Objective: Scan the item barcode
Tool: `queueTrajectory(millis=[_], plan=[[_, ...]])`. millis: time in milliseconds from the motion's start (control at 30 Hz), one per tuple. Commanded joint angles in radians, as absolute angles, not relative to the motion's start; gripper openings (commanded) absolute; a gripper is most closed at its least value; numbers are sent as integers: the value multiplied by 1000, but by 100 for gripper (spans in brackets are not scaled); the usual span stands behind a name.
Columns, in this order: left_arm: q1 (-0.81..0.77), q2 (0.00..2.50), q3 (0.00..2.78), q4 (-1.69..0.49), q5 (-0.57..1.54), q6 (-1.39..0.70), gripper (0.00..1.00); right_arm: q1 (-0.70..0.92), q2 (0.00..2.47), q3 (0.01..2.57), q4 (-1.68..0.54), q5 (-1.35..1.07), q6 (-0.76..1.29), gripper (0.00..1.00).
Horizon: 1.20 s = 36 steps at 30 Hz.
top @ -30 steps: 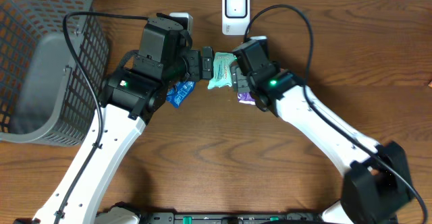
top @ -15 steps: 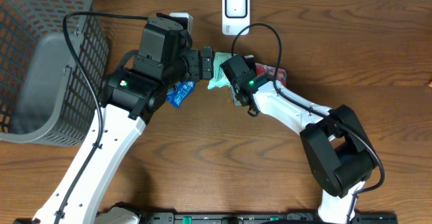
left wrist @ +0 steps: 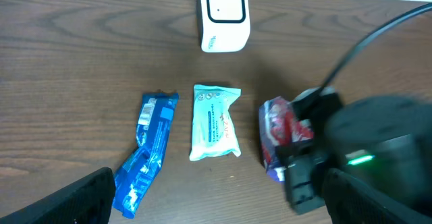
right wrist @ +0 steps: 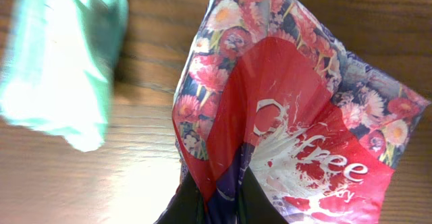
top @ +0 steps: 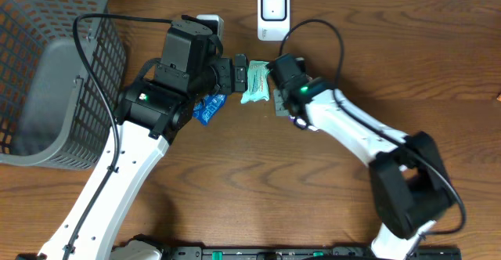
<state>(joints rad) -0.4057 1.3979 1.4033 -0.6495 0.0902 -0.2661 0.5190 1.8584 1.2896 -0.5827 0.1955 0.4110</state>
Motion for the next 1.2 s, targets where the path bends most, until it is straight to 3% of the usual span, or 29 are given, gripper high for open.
queueTrajectory(millis=[0,400,633,833,1033,1167], plan=[[-402,1401,1422,-651,78,-271,98,435,1741,1313,-584,-22,430,1],[-402,1401,1422,-651,78,-271,98,28,1768,1290,-586,-999,360,1],[-402,1401,1422,-651,77,-271,98,-41,1900,1195,-463,-1508,324,1],[-402,1401,1422,-651,78,-271,98,-56,2015,1181,-437,-1494,321,1],[-402,1401,1422,-651,78,-271,98,-123,2037,1182,-548,-1040,339,1],[-402,1401,1422,-651,78,-271,98,-168,2025,1182,-615,-919,292,13]])
